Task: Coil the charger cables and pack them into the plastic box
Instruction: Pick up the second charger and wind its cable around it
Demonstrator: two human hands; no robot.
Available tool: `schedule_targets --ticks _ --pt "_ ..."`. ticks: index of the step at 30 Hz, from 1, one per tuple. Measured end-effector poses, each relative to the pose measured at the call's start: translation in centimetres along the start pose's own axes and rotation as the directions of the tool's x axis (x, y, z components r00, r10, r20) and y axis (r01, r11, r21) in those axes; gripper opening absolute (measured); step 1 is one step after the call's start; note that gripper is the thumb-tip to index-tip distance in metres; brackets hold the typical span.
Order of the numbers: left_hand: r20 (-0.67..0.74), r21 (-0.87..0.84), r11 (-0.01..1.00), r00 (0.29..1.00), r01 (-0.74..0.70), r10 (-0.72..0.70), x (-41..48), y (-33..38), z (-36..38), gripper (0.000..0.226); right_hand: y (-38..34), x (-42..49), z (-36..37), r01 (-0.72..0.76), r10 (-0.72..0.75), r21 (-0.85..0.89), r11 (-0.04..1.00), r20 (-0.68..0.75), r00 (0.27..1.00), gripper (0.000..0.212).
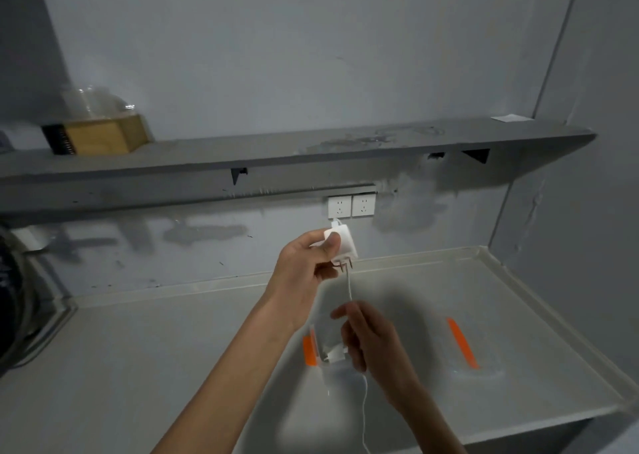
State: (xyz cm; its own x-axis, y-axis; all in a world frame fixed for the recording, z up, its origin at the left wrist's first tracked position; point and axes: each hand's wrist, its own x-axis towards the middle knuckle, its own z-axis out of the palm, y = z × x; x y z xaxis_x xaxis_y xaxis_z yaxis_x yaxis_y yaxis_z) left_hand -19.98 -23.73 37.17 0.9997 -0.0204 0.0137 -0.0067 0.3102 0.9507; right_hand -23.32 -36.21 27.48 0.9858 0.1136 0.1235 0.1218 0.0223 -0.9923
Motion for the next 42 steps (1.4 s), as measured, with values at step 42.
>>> schedule_targets --ticks 42 --pt "-0.154 0.108 0.994 0.988 0.033 -0.016 1.5 -3.7 -3.8 0.027 -9.2 -0.3 -3.0 0.425 -0.163 -0.714 0.556 0.407 0.899 0.023"
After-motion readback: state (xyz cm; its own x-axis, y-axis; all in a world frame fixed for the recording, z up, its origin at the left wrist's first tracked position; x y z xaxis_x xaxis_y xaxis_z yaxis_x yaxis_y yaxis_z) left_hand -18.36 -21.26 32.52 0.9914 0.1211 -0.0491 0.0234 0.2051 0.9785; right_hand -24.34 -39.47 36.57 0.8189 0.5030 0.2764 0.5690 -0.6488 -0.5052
